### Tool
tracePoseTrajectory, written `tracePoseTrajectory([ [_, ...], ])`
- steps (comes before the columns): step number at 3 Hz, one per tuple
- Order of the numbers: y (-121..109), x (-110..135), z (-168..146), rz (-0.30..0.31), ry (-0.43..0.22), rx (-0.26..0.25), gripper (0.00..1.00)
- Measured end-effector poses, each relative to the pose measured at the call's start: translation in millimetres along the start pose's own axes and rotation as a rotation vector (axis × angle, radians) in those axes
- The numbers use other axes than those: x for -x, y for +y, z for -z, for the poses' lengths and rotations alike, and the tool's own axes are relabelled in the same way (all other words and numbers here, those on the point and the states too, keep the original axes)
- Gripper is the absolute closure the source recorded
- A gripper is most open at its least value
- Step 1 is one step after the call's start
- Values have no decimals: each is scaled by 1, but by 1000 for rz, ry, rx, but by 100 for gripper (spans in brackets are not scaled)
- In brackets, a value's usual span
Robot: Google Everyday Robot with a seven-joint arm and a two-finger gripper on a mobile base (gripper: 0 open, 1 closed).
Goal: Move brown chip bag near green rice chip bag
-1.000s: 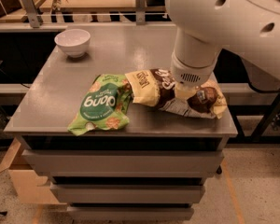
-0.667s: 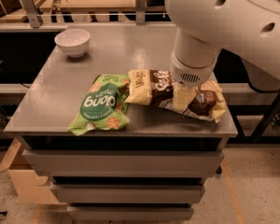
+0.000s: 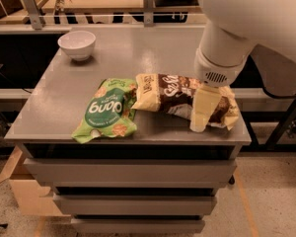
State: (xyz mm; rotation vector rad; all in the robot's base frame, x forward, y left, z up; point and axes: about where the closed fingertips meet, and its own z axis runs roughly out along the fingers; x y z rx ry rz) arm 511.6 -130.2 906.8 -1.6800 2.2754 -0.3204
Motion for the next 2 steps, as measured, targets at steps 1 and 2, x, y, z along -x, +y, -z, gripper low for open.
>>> tracePoseTrajectory([
  [1, -23, -39, 6, -75, -64, 3, 0],
  [2, -51, -82, 6, -156, -122, 14, 0],
])
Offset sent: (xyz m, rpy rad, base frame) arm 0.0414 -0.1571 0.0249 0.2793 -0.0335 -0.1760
